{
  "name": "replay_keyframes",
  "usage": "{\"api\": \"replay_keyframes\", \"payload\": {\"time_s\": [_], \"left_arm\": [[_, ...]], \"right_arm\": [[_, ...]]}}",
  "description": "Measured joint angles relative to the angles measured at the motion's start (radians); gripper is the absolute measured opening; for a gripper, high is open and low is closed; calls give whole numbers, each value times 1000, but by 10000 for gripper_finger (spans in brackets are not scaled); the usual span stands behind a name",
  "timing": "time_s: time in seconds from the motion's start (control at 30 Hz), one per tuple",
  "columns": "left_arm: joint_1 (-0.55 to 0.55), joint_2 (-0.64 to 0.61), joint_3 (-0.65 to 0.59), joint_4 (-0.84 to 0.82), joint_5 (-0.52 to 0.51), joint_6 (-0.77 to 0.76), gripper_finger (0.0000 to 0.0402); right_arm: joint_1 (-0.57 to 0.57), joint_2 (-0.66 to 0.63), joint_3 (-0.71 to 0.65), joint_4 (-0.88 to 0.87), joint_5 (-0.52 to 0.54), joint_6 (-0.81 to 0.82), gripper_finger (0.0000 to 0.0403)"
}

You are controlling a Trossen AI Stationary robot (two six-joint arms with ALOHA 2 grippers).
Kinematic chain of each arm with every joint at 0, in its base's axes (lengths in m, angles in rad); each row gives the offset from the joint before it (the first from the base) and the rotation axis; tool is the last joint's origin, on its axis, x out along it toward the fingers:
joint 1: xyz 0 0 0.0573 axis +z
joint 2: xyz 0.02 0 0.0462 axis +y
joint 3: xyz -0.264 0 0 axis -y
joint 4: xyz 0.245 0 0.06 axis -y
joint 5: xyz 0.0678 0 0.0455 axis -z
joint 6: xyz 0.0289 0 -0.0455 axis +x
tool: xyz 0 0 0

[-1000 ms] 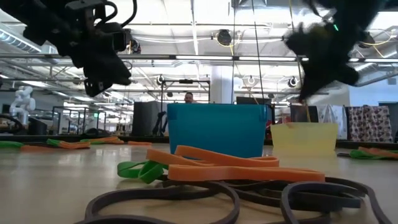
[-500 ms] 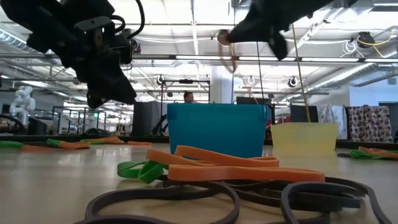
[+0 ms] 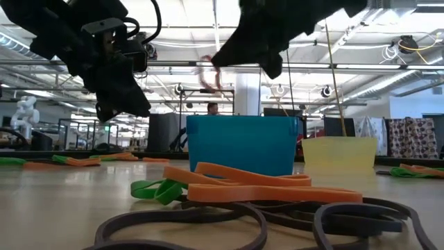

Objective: Sort rubber bands into baskets
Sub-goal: Put the orange rubber band into the blue bin

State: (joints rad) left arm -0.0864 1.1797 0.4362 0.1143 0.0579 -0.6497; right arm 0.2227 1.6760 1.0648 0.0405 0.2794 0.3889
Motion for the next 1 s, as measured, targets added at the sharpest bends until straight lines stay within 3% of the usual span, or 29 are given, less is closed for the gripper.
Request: {"api": "replay_keyframes", "payload": {"time_s": [0.3,0.6,0.77,1.0], "left_arm": [[4,-17,0,-100,33,-59,79],[15,-132,0,-287,-39,-64,79],[15,-165,0,-283,-60,3,79],[15,-163,0,-280,-90,138,79]], "right_arm": [[-26,9,106,-249,2,-99,41],[-39,7,108,-366,-36,-96,87],[-30,-7,136,-385,-215,-46,93],[42,-7,207,-554,-421,115,84]]}}
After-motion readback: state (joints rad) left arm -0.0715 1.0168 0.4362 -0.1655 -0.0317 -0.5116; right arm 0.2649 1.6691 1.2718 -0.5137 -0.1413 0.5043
